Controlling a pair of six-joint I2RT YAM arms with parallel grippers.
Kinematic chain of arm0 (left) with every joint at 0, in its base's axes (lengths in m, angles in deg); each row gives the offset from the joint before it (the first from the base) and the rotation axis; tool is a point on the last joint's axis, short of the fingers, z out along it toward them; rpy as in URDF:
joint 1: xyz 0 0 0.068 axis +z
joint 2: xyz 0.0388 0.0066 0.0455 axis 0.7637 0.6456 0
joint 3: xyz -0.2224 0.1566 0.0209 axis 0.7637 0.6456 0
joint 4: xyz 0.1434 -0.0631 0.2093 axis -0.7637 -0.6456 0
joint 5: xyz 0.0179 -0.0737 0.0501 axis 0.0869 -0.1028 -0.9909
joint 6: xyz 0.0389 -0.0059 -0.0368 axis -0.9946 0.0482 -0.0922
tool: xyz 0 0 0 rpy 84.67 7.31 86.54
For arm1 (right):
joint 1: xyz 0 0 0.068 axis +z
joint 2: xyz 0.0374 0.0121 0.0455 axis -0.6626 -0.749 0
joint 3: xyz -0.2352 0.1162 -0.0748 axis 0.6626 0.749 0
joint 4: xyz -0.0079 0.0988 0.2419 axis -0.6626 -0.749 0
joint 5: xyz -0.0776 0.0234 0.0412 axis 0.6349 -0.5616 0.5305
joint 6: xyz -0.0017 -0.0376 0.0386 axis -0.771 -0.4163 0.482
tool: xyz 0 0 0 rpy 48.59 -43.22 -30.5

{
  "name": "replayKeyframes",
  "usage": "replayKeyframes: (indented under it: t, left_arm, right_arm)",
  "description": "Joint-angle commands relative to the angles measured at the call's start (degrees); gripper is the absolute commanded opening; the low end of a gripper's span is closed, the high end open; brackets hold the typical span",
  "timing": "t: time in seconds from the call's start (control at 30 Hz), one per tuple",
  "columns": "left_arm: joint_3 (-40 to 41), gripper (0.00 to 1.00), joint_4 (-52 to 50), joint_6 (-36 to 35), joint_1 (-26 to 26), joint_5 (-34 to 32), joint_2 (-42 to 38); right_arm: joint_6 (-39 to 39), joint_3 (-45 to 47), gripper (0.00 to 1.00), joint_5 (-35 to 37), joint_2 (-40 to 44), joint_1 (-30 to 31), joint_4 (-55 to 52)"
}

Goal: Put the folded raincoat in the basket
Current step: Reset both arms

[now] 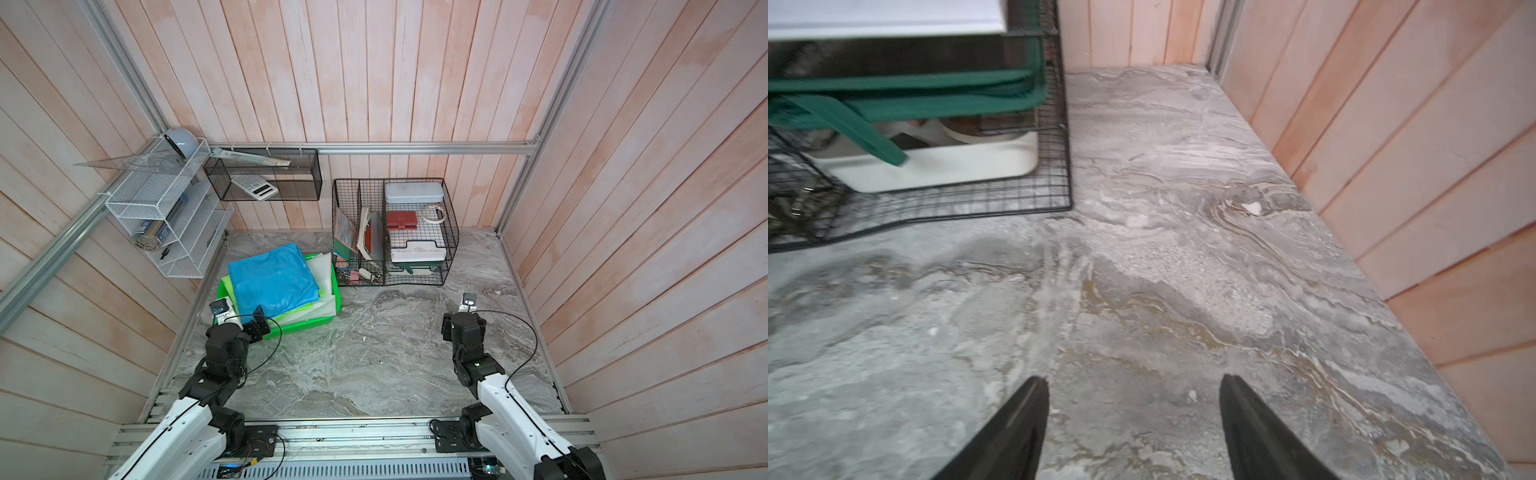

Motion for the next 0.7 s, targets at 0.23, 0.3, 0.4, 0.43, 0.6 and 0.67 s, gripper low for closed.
replayKeyframes:
  t: [0.23, 0.3, 0.4, 0.43, 0.6, 0.67]
  left_arm:
    - [8.08, 1.0, 50.57, -18.62, -0.13, -1.5, 28.03]
    - [6.37, 1.0, 55.09, -21.28, 0.29, -0.05, 34.12]
    - [4.41, 1.0, 61.66, -20.88, 4.19, 1.88, 40.8]
    - [4.22, 1.0, 61.93, -17.71, 6.7, 5.26, 41.6]
    - [2.99, 1.0, 73.2, -16.72, 9.38, 11.82, 55.13]
    - [0.29, 1.0, 63.04, -15.41, 10.28, 12.63, 51.51]
  right_arm:
    - [3.43, -0.59, 0.72, -0.62, -14.41, -15.03, 24.05]
    - [3.7, -1.23, 0.72, -0.75, -18.79, -16.95, 28.99]
    - [4.7, 2.34, 0.71, -5.43, -28.91, -17.84, 47.73]
    - [1.99, 4.12, 0.71, -8.09, -33.35, -17.84, 57.4]
    - [-6.05, 3.9, 0.7, -16.93, -42.66, -14.07, 67.07]
    - [-6.69, -0.07, 0.7, -15.63, -40.48, -12.91, 57.28]
